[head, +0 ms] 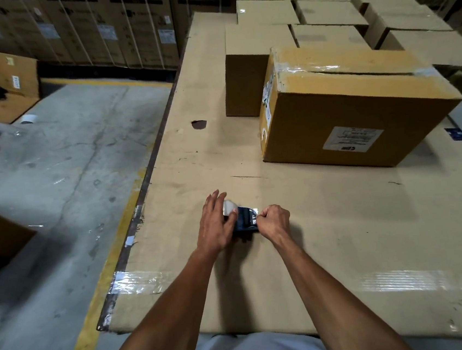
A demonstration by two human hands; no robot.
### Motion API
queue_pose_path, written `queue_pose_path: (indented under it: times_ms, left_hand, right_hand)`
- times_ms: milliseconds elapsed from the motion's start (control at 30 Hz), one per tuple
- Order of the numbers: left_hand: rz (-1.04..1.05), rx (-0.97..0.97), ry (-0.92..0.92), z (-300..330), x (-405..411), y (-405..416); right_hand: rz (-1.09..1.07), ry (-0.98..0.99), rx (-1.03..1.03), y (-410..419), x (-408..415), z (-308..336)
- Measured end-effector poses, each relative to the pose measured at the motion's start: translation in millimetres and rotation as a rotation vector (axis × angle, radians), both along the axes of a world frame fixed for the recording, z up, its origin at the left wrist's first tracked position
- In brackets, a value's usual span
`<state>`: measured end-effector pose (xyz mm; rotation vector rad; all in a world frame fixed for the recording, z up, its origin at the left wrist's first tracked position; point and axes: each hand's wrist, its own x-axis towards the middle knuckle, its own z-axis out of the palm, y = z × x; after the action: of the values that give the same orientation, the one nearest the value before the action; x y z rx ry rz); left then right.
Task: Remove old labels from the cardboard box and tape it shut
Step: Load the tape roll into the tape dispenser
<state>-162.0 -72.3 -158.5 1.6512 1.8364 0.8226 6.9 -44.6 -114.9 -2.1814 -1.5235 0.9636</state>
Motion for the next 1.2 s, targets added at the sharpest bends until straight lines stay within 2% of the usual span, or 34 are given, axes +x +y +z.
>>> queue_pose_path:
  times_ms: [100,200,567,800,967,1100,1133,1200]
  left_hand:
    - [0.027,-0.007,-0.087,0,-2,0]
    - [0.01,-0.007,-0.089,2,-3,1]
    - [-0.013,0.04,0.194,6,8,-1]
    - [-0.076,0.028,0.245,7,15,2]
    - [-0.088,0.001,0.239,12,18,4]
    - [-0.097,0.013,0.214,8,14,5]
    - [-0.103,0.017,0.209,7,13,6]
    - [-0.109,0.011,0.209,6,12,8]
  right_hand:
    - [-0.001,0.006,0.003,3,0,0]
    - [-0.021,0.021,-0.001,3,2,-3]
    - [-0.147,0.174,0.021,-6,10,-18]
    - [-0.19,0.504,-0.086,19,45,-128]
    - [-0.224,0.624,-0.089,5,31,-77]
    - [-0.383,0.753,-0.096,0,22,-43]
    - [-0.389,0.758,-0.1,1,22,-45]
    - [-0.316,0.626,-0.095,5,22,-49]
